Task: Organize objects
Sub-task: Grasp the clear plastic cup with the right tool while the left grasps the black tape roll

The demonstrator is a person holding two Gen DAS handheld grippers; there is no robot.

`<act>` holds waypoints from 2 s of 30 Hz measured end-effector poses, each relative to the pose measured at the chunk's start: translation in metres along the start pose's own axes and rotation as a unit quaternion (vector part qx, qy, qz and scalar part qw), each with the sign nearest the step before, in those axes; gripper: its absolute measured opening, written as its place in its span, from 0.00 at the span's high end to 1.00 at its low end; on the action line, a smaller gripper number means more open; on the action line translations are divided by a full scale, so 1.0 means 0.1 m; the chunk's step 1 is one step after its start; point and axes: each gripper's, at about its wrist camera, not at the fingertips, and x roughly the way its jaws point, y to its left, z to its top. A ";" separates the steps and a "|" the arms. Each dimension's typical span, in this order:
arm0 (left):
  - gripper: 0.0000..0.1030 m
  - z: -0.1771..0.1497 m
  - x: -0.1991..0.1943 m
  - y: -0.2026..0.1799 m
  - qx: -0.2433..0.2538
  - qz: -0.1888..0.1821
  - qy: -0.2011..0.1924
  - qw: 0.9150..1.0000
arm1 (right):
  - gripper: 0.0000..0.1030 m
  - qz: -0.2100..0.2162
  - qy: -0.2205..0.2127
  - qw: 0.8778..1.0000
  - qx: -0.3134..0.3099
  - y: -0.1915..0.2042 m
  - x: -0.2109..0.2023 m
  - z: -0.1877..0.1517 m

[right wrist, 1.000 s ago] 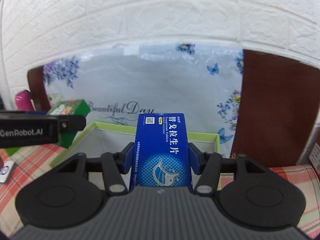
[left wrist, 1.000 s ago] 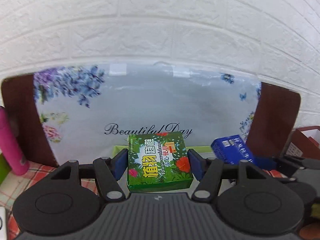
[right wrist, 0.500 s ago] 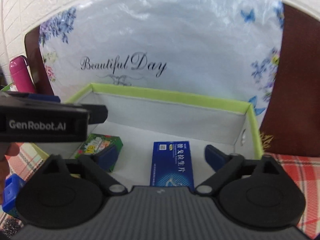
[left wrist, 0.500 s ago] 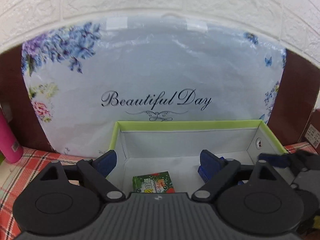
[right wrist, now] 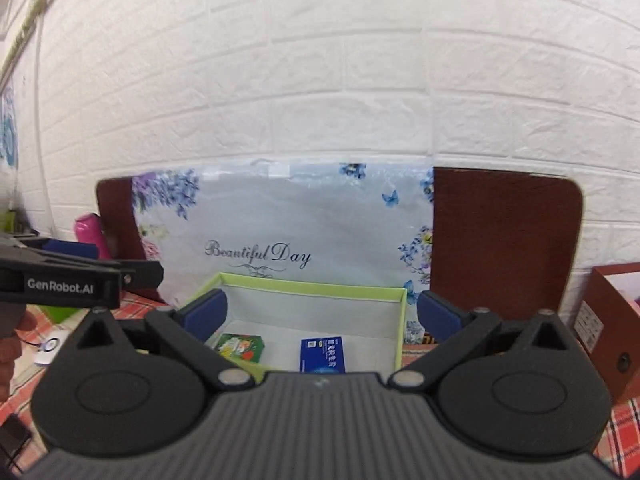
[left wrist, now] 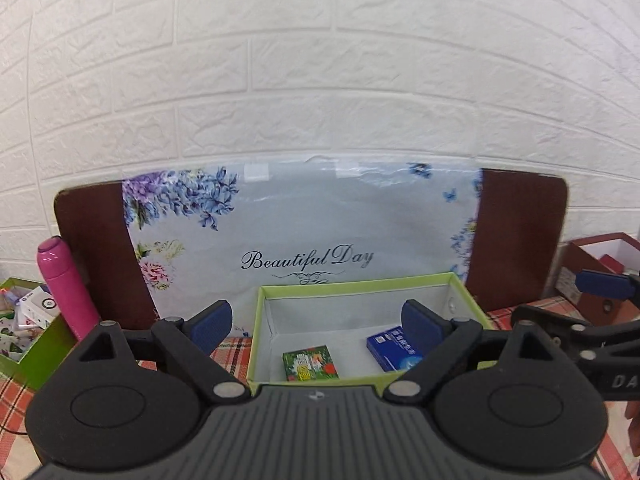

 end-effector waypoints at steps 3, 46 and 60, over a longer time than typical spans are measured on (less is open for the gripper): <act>0.06 -0.16 -0.28 -0.06 0.012 -0.004 -0.005 1.000 | 0.00 -0.006 -0.001 1.000 -0.013 0.06 -0.42 -0.14; 0.32 -1.95 -0.12 0.21 -0.041 -0.017 0.175 0.983 | 0.00 -0.012 0.176 0.984 0.026 0.29 -1.39 -1.95; 0.56 -1.93 -0.13 0.25 -0.060 -0.044 0.175 0.982 | 0.00 -0.079 0.153 0.985 -0.008 0.37 -1.79 -1.87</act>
